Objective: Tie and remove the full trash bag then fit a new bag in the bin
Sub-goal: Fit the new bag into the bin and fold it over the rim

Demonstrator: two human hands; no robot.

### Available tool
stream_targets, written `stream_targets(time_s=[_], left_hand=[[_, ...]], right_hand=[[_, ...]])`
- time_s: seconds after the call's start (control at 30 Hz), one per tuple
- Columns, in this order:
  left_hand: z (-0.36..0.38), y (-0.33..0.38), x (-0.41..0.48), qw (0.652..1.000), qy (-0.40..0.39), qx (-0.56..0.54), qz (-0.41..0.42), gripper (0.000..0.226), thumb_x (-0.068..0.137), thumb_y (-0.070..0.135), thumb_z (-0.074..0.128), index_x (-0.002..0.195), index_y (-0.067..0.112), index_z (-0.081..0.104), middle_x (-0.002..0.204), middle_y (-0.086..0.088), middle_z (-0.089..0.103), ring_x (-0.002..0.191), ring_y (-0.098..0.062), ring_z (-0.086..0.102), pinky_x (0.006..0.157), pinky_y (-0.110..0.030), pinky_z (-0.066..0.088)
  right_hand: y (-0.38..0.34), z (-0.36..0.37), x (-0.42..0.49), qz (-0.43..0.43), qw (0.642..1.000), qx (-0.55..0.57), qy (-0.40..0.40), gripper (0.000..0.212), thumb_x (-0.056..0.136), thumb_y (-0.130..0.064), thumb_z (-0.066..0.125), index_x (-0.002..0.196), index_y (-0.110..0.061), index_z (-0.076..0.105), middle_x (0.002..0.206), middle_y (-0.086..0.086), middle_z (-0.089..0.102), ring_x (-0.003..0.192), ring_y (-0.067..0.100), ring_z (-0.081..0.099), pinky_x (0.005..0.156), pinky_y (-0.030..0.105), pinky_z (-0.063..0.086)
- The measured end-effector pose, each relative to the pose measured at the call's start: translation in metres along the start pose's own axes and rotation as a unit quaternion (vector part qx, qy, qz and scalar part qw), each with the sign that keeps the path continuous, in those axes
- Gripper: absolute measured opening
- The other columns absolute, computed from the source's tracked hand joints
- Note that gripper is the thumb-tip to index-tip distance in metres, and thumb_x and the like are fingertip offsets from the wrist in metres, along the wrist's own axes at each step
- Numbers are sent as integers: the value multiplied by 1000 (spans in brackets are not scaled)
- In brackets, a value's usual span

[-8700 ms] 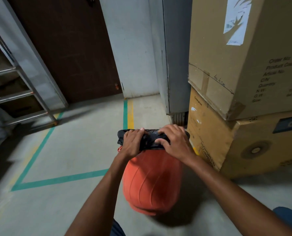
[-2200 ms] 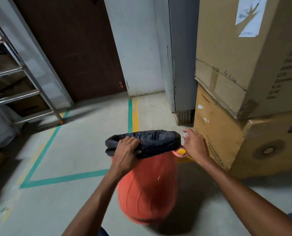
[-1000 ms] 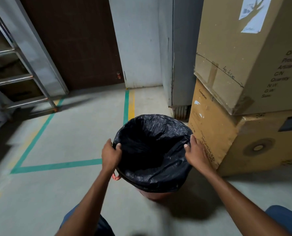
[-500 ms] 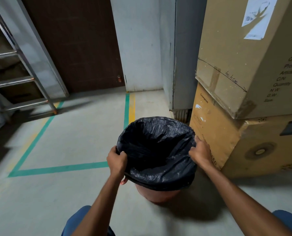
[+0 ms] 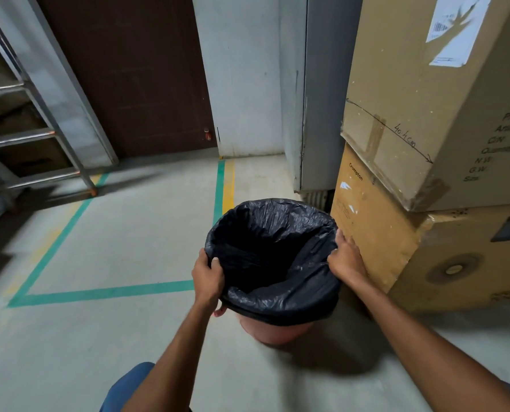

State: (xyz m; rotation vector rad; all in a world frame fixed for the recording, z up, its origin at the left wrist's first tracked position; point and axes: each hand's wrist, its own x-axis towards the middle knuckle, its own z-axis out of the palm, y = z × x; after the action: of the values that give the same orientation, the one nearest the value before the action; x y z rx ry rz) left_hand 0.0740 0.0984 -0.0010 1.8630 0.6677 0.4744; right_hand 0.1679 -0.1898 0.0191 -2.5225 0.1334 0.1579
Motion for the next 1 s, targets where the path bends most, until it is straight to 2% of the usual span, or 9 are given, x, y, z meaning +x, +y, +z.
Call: stream_targets(time_s=[0.13,0.23,0.3,0.4,0.5,0.6,0.83,0.93,1.0], left_hand=[[-7,5,5,998,-4,58,-5,11,98,16,49,99,11,59,98,-10,68,101,-38,62,89,-46,49],[5,12,-12,978,86,185,43,34,97,36,57,112,6,60,118,-17,62,117,-40,55,103,-51,43],[17,18,-25,966,87,237,52,59,93,44,62,132,1,55,135,-21,55,129,-40,48,110,-51,39],[31,19,-35,958,52,282,28,76,92,46,64,146,-4,44,156,-27,36,144,-41,34,118,-50,33],[33,13,-33,956,54,286,27,80,92,47,64,150,-2,41,162,-25,27,150,-39,27,121,-49,29],[34,5,-30,959,61,276,36,80,91,47,67,150,-1,42,163,-24,27,150,-39,27,121,-51,29],[36,0,-27,971,63,229,23,75,89,30,75,151,1,44,164,-22,25,151,-38,27,123,-51,26],[32,16,-30,970,41,241,3,77,89,33,75,151,0,43,164,-25,25,149,-42,29,122,-54,28],[30,26,-30,969,23,247,-11,80,91,45,67,152,1,41,164,-26,24,149,-42,28,121,-55,28]], right_hand=[[-2,-4,-3,-17,999,-25,28,62,107,-22,41,162,-9,15,168,16,18,153,35,22,124,46,22],[-11,2,-17,-56,993,-57,81,72,106,-46,39,163,-9,13,170,17,10,156,35,13,124,50,14],[-16,15,-27,-82,991,-97,46,82,102,-56,39,163,-10,10,170,18,2,158,33,2,125,49,5],[-8,24,-30,-60,986,-155,-10,87,97,-42,50,162,-5,5,169,17,-15,156,32,-16,127,51,-1],[-1,21,-26,-59,991,-120,-6,79,94,-17,50,161,-1,11,170,12,-17,156,33,-18,128,49,2],[1,27,-25,-67,995,-70,5,76,93,-5,48,161,1,14,170,11,-18,156,31,-19,129,43,3],[7,27,-24,-105,993,-46,42,75,88,0,54,157,4,26,170,14,-4,157,31,-7,128,36,0],[-4,19,-31,-90,994,-54,31,75,81,-9,50,152,9,34,168,20,5,157,38,1,128,45,9],[-9,17,-32,-83,994,-74,15,80,78,-21,51,151,10,36,168,23,9,156,40,3,127,52,14]])
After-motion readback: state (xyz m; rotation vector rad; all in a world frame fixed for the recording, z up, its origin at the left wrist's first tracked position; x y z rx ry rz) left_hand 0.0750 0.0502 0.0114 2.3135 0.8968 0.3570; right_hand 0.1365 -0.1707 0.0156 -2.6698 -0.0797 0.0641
